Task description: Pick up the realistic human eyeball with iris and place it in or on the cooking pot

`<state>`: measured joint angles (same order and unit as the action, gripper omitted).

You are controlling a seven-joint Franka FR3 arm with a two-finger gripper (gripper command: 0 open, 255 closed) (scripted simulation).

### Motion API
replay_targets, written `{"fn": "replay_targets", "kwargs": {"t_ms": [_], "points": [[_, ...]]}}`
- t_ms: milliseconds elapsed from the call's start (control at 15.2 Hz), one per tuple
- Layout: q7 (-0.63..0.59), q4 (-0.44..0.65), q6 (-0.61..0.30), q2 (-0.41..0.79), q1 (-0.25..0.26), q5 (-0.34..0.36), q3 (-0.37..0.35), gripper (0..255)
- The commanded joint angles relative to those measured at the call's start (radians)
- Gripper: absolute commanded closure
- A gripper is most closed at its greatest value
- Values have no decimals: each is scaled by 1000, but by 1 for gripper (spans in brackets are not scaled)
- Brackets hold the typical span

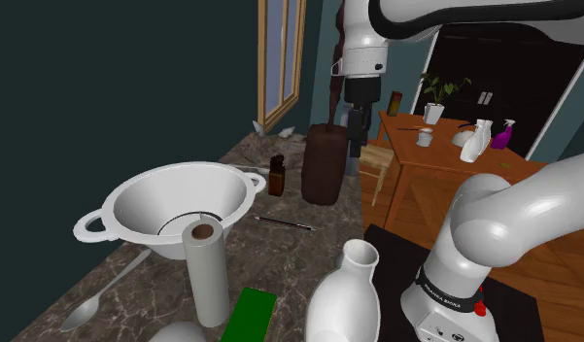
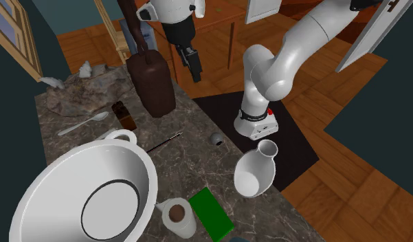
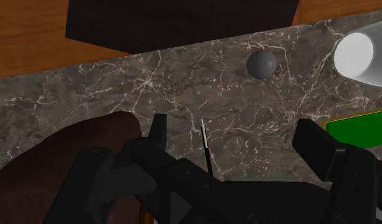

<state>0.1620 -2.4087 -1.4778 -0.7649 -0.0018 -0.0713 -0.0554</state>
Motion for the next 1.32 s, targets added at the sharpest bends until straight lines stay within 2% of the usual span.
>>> {"fn": "replay_targets", "kwargs": {"t_ms": [0,660,1188,1254], "points": [[0,0,0,0,0,0,0,0],[16,-296,-236,-21,105,-103,-96,0],[29,-473,-466,61,220,-221,-193,0],[30,-484,-482,66,223,-226,-196,0]]}}
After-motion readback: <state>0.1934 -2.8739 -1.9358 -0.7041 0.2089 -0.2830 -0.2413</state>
